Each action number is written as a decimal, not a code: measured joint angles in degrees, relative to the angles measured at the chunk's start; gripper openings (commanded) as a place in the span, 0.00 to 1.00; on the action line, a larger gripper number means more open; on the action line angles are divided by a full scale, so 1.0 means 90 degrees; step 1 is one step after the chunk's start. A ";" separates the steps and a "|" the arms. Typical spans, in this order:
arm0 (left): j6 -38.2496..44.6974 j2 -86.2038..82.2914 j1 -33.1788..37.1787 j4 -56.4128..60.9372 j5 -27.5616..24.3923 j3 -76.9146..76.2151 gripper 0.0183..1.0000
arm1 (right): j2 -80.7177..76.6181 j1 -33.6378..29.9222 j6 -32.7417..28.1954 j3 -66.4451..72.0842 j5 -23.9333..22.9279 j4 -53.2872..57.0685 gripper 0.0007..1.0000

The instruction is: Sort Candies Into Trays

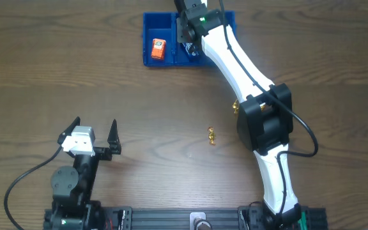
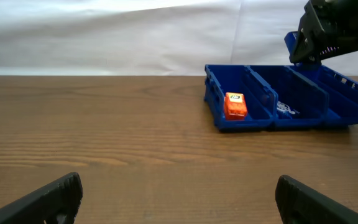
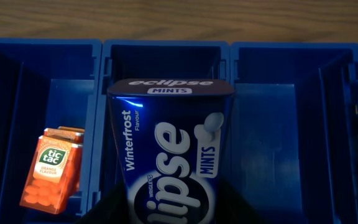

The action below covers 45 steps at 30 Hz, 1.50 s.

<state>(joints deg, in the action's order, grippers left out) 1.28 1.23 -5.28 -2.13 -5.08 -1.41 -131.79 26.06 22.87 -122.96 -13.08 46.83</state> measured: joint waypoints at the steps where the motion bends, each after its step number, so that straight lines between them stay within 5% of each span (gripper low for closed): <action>1: 0.0000 0.0000 0.0000 0.0002 0.0000 0.0000 1.00 | 0.0000 0.0000 0.0000 0.0000 0.0015 -0.0012 0.16; 10: 0.0000 0.0000 0.0000 0.0000 0.0000 0.0000 1.00 | 0.0000 0.0005 -0.0012 0.0000 0.0148 -0.0141 0.27; 12: 0.0000 0.0000 0.0000 0.0002 0.0000 0.0000 1.00 | 0.0000 0.0005 -0.0012 0.0000 0.0151 -0.0155 0.36; 15: 0.0000 0.0000 0.0000 0.0002 0.0000 0.0000 1.00 | -0.0002 0.0005 -0.0041 0.0000 0.0163 -0.0255 0.65; 18: 0.0000 0.0000 0.0000 0.0002 0.0000 0.0000 1.00 | 0.0000 0.0007 -0.0041 0.0000 0.0177 -0.0469 0.73; 26: 0.0000 0.0000 0.0000 0.0000 -0.0002 0.0000 1.00 | 0.0092 0.0039 -0.0041 -0.0005 0.0177 0.0085 0.77; 35: 0.0000 -0.0002 0.0000 0.0002 -0.0005 0.0000 1.00 | 0.2489 0.0765 0.0068 0.0177 0.0063 0.3441 0.79; 45: 0.0000 -0.0002 0.0000 0.0000 -0.0019 0.0000 1.00 | 0.3626 0.0913 0.0942 0.5204 0.0505 0.1321 0.80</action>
<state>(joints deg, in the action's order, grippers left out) 1.28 1.21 -5.28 -2.13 -5.26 -1.41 -99.15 34.28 31.35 -76.12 -8.54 58.72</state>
